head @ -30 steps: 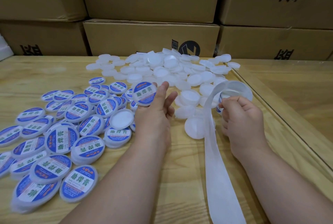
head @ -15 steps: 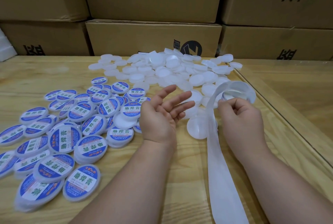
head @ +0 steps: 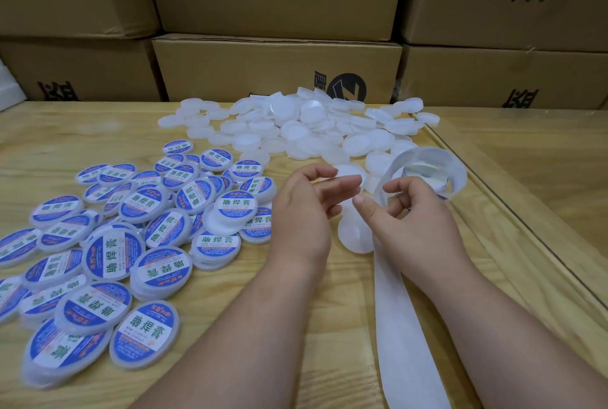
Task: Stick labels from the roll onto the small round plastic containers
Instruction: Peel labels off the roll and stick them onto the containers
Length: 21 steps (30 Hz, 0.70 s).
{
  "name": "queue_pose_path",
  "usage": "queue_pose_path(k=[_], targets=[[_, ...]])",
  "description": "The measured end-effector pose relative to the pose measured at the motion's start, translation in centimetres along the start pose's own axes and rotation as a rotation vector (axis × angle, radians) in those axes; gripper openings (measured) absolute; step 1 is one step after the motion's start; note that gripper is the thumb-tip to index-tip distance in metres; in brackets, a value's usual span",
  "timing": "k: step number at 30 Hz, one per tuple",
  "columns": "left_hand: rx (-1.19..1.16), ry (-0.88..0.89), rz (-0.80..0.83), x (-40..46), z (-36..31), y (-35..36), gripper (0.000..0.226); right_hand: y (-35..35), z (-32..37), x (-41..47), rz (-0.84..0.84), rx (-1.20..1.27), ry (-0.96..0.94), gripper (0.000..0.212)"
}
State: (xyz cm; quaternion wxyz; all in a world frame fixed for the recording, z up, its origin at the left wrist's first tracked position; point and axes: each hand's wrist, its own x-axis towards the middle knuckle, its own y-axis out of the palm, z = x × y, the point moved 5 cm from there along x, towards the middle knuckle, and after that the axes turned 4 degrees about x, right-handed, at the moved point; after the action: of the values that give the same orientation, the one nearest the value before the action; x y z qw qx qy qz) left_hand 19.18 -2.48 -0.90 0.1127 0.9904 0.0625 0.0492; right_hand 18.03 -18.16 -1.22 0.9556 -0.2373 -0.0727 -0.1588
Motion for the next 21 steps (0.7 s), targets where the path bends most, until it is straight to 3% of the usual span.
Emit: queue_pose_path(k=[5, 14, 17, 19, 21], targets=[[0.123, 0.064, 0.025, -0.6, -0.3, 0.3, 0.041, 0.0, -0.1, 0.0, 0.035, 0.018, 0.006, 0.027], [0.198, 0.137, -0.01, -1.1, -0.7, 0.6, 0.042, -0.7, 0.1, 0.1, -0.001, 0.286, 0.033, 0.018], [0.529, 0.214, 0.036, -1.3, -0.6, 1.2, 0.044, -0.9, 0.0, 0.1, -0.011, 0.317, 0.036, 0.028], [0.866, 0.241, 0.086, -1.5, -0.1, 1.7, 0.059, -1.0, 0.0, 0.1, -0.024, 0.334, 0.044, 0.024], [1.05, 0.207, 0.107, -1.6, 0.2, 1.8, 0.069, -1.1, 0.0, 0.0, -0.033, 0.347, 0.048, 0.015]])
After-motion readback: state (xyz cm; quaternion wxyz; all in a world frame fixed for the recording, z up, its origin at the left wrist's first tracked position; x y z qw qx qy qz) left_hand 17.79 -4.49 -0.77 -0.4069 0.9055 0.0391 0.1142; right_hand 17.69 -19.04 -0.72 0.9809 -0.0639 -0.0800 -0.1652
